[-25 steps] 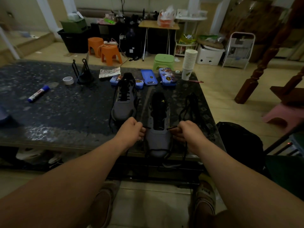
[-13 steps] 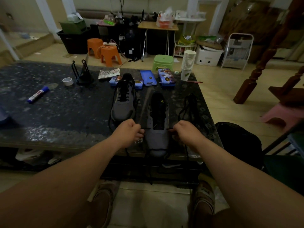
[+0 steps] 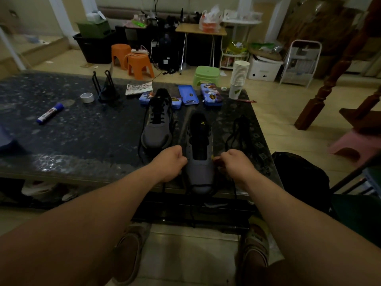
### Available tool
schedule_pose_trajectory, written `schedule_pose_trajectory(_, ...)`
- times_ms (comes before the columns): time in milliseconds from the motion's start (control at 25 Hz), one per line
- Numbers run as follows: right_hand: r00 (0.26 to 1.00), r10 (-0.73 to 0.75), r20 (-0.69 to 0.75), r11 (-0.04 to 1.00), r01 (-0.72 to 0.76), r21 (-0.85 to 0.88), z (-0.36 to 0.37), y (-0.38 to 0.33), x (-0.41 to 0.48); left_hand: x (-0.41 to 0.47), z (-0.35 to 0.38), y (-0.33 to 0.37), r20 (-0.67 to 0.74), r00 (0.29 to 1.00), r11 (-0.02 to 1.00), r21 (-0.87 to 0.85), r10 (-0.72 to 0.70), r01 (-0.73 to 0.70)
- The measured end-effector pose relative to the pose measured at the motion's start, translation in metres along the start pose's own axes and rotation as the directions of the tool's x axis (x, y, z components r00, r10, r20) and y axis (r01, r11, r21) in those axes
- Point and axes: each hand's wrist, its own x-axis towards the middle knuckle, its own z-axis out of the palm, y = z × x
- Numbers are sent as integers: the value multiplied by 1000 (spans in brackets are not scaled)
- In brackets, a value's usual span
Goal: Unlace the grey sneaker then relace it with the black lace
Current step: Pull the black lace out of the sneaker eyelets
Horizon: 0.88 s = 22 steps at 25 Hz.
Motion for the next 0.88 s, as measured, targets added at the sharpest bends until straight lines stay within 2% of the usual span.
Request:
schedule_pose_trajectory(80, 997, 57, 54, 981, -66, 183, -3, -1, 0, -1, 1, 3, -7, 999, 994, -97, -47, 46)
schedule_pose_trajectory(120, 995, 71, 71, 976, -84, 202, -4, -2, 0, -3, 3, 3, -19, 995, 974, -206, -95, 89)
schedule_pose_trajectory(200, 994, 99, 54, 967, -109, 232, -4, 0, -1, -9, 5, 3, -52, 974, 862, -478, -219, 168)
schedule_pose_trajectory(240, 993, 115, 28, 958, -118, 263, -4, 1, -4, -13, 5, 2, -99, 960, 811, -562, -262, 163)
schedule_pose_trajectory(320, 994, 108, -20, 948, -97, 304, -6, 1, -15, -23, 6, 3, -195, 948, 817, -568, -251, 100)
schedule_pose_trajectory(400, 999, 23, 40, 932, -36, 360, -5, -15, -33, -36, 8, 20, -121, 984, 774, -632, -134, 27)
schedule_pose_trajectory(480, 985, -111, 133, 909, 46, 415, -1, -47, -53, -45, 10, 47, -9, 1000, 659, -752, 0, -7)
schedule_pose_trajectory(560, 974, -179, 140, 884, 97, 457, 0, -78, -62, -50, 5, 77, 51, 998, 459, -888, 35, 30)
schedule_pose_trajectory(640, 975, -178, 133, 892, 103, 440, -1, -103, -65, -52, -6, 96, 86, 996, 291, -954, 14, 78)
schedule_pose_trajectory(720, 964, -195, 179, 857, 78, 510, 5, -112, -66, -51, -23, 109, 91, 996, 201, -975, -8, 91)
schedule_pose_trajectory(800, 904, -212, 371, 817, -44, 575, 21, -108, -77, -43, -49, 111, 63, 995, 73, -995, -72, 68)
schedule_pose_trajectory(840, 860, -200, 470, 844, -92, 528, 30, -99, -85, -37, -65, 107, 30, 992, 40, -999, -126, 36)
schedule_pose_trajectory(880, 835, -163, 525, 890, -105, 443, 36, -88, -91, -33, -84, 99, -23, 984, 61, -998, -177, -12)
